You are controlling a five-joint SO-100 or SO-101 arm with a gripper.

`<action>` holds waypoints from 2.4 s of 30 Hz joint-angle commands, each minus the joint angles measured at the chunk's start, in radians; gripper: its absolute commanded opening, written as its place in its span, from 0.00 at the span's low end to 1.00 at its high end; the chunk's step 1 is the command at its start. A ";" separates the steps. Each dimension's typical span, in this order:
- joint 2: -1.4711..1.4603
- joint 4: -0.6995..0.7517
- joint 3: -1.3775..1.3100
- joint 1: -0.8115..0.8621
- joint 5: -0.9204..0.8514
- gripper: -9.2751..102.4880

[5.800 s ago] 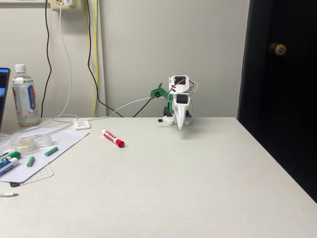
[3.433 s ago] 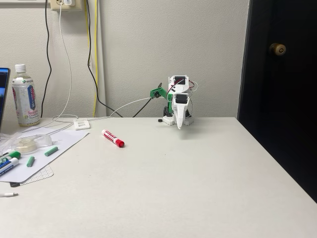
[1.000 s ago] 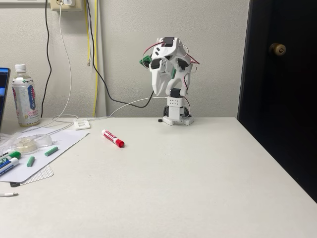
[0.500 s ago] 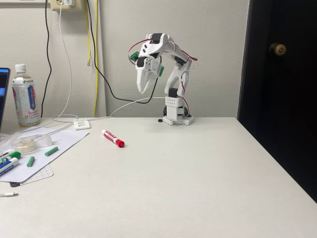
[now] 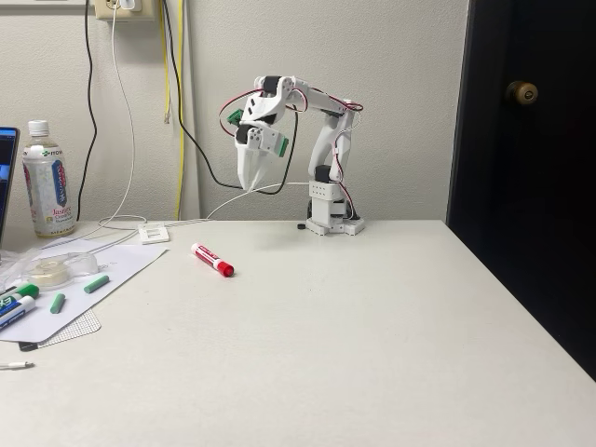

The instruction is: Pick up the red marker.

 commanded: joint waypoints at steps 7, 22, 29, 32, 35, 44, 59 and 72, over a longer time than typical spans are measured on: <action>-0.063 -0.063 -0.037 -0.005 -0.037 0.08; -0.181 -0.067 -0.048 0.086 -0.049 0.08; -0.295 -0.026 -0.152 0.101 -0.040 0.08; -0.396 0.032 -0.275 0.097 -0.043 0.08; -0.459 0.058 -0.357 0.092 -0.044 0.08; -0.494 -0.015 -0.368 0.084 -0.061 0.09; -0.552 -0.069 -0.368 0.077 -0.117 0.26; -0.646 -0.117 -0.367 0.097 -0.144 0.34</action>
